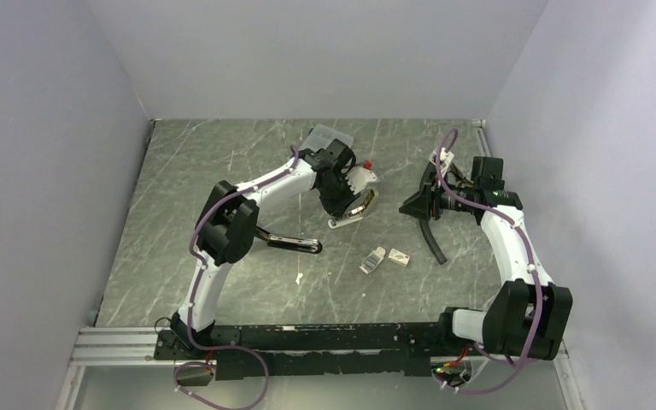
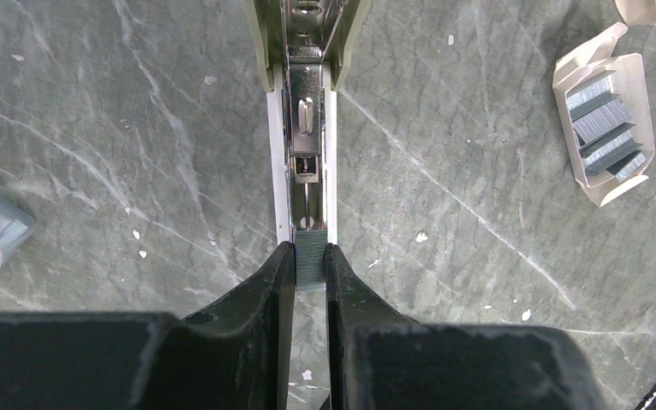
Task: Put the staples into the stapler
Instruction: Install the staple into the stapler.
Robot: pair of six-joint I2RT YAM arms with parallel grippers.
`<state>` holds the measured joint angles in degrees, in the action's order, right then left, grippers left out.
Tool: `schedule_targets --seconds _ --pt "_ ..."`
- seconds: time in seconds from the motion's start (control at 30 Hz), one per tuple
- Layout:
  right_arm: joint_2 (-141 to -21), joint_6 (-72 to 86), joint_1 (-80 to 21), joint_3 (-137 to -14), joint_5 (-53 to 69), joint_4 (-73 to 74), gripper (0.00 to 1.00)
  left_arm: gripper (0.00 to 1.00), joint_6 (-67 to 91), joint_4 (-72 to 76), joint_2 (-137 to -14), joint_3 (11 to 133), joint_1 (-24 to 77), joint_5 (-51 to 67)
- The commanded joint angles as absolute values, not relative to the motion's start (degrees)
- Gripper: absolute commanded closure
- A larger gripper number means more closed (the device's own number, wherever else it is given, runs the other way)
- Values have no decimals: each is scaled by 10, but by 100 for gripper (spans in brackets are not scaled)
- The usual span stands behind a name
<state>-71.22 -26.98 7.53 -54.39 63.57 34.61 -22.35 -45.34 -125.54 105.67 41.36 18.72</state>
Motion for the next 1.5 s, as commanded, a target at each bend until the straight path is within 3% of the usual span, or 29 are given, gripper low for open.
schedule_targets --seconds 0.0,1.47 --pt "-711 -283 78 -562 659 349 63 80 -224 -451 -1267 1074 412 193" --pt "-713 -285 78 -564 661 350 63 80 -212 -442 -1258 1056 425 173"
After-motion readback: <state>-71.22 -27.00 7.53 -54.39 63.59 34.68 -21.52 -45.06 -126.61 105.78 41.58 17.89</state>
